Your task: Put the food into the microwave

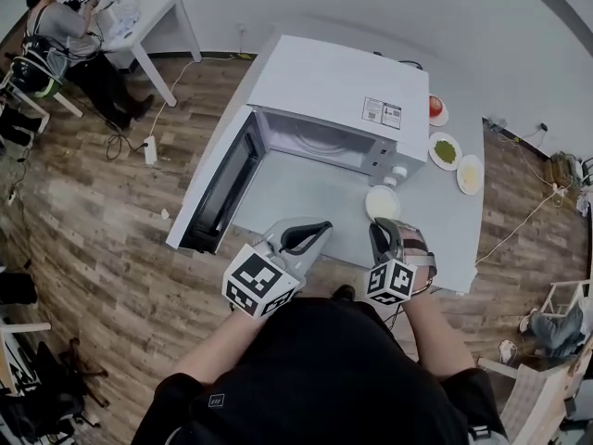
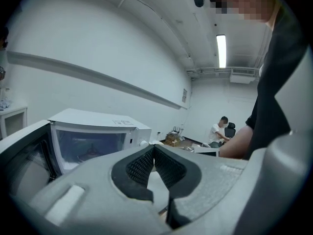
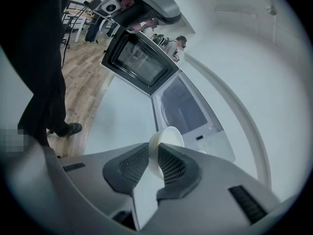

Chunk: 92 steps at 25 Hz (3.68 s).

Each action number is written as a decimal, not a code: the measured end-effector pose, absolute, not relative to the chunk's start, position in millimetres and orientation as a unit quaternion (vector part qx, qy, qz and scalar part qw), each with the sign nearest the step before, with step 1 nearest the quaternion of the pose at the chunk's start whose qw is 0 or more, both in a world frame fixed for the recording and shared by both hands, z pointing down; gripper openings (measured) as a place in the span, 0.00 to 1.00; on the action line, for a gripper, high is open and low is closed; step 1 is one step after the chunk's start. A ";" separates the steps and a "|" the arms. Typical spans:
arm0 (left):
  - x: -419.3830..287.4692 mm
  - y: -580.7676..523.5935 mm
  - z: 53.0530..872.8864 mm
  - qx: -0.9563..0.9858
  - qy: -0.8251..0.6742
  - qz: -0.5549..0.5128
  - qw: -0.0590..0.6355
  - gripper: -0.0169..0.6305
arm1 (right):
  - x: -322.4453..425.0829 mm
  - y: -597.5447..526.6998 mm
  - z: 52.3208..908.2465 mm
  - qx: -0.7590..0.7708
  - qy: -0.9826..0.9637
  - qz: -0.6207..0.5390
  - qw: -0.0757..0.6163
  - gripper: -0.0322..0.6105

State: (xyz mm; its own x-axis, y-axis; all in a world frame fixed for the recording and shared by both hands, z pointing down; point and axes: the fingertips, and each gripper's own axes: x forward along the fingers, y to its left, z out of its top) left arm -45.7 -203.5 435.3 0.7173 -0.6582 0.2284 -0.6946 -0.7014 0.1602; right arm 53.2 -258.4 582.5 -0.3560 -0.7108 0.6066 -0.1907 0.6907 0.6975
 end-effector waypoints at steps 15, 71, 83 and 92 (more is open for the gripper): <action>-141.8 -228.1 400.6 0.941 -0.324 0.047 0.084 0.04 | -96.0 -317.2 592.5 0.287 -0.763 -0.280 0.508 0.16; -169.8 -258.6 398.7 0.923 -0.374 0.028 0.088 0.04 | -114.8 -365.0 546.8 0.340 -0.822 -0.184 0.418 0.20; -161.5 -203.2 401.0 0.943 -0.326 0.021 0.066 0.04 | -120.9 -272.2 490.2 0.369 -0.889 0.029 0.268 0.14; -141.5 -191.6 395.3 0.942 -0.328 0.026 0.070 0.04 | -73.9 -231.4 453.0 0.371 -0.908 0.135 0.143 0.12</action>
